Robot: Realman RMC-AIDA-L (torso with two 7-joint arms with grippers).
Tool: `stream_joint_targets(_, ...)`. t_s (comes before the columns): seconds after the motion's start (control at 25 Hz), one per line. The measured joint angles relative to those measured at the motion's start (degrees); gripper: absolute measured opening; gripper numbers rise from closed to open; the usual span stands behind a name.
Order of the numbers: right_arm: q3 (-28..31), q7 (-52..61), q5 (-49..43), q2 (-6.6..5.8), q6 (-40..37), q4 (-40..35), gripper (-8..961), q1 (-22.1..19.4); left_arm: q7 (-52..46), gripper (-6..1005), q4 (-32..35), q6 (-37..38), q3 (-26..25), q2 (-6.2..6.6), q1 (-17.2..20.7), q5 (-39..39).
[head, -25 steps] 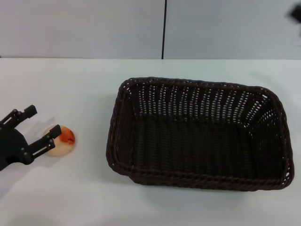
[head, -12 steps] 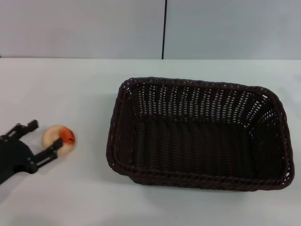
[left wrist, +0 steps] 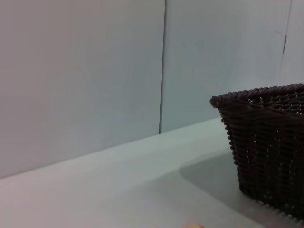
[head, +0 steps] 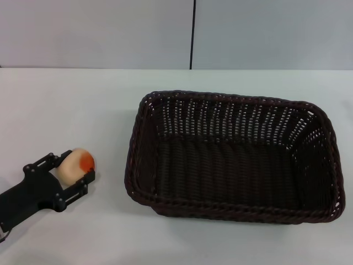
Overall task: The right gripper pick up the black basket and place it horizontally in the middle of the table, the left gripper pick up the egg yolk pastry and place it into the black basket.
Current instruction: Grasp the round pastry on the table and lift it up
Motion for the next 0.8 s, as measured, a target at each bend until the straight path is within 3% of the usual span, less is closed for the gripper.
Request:
stream_joint_targets(0.04, 0.4, -0.1, 0.0, 0.0, 0.0, 0.4, 839, 0.1, 2.4, 807, -0.6, -0.2, -0.6, -0.14, -0.1, -0.4)
stream_joint_targets(0.2, 2.4, -1.5, 0.1, 0.27, 0.0, 2.8, 839, 0.6, 4.4, 650, -1.4, -0.2, -1.2, -0.15, -0.1, -0.5)
stream_joint_targets(0.36, 5.5, -3.5, 0.8, 0.4, -0.5, 6.7, 839, 1.4, 9.2, 513, -4.3, -0.7, -7.9, 0.06, -0.1, -0.6)
stream_joint_targets(0.8, 8.9, -3.7, 1.0, 0.42, -0.7, 11.0, 839, 2.3, 8.9, 189, -4.0, -0.3, -8.5, 0.27, -0.6, -0.9)
